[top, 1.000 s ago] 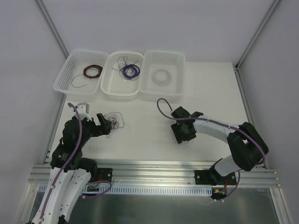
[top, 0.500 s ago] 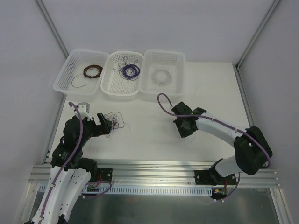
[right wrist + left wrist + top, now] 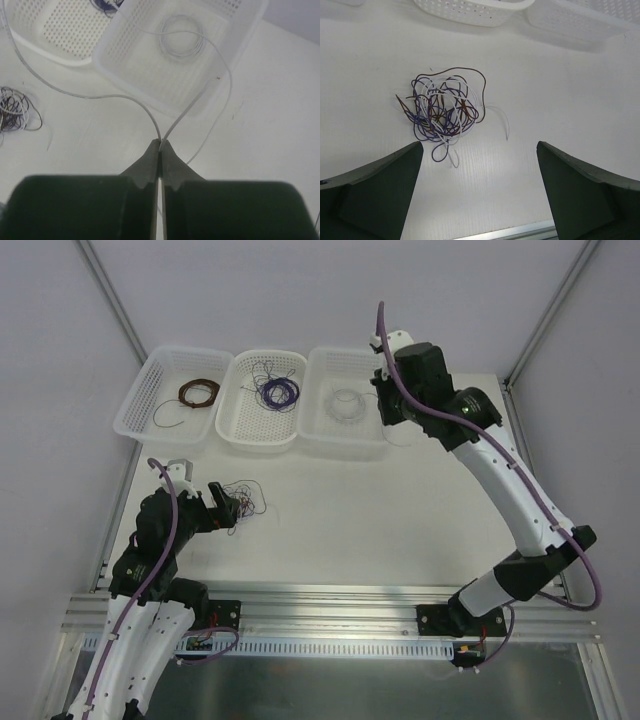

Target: Untangle the cables

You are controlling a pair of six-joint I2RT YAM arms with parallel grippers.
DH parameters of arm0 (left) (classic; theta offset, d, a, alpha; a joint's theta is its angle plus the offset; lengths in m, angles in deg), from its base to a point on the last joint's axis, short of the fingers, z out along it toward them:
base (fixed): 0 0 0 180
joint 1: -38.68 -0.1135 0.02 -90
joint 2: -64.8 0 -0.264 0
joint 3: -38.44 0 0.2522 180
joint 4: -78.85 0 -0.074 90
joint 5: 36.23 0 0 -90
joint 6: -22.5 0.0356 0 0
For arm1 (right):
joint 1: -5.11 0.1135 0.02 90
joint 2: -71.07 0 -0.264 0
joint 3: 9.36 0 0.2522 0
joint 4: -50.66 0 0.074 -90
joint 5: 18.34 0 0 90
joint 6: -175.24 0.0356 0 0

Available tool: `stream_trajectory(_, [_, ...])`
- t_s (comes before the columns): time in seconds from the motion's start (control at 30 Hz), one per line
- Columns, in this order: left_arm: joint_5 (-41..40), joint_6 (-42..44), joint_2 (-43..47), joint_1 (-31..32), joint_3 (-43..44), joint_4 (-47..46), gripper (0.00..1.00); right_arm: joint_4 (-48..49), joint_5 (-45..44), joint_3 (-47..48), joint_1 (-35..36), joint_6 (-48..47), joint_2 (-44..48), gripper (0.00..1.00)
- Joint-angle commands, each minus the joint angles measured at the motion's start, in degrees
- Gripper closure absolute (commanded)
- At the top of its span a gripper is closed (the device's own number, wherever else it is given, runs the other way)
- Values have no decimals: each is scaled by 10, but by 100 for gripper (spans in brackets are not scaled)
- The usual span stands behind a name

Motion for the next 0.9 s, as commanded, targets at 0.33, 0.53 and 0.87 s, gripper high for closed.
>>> stream_trajectory(0.33, [-4,13,-8,-1,-4,-4,1,159,52,111,-77,-49,-178,99])
stream_trajectory(0.53, [-2,14,-14,-1,-4,-4,1,234,108,117,-96,-41,-270,99])
stream_trajectory(0.87, [2,13,-26,-1,-4,-5,1,233,141,94,-99,-26,-296,32])
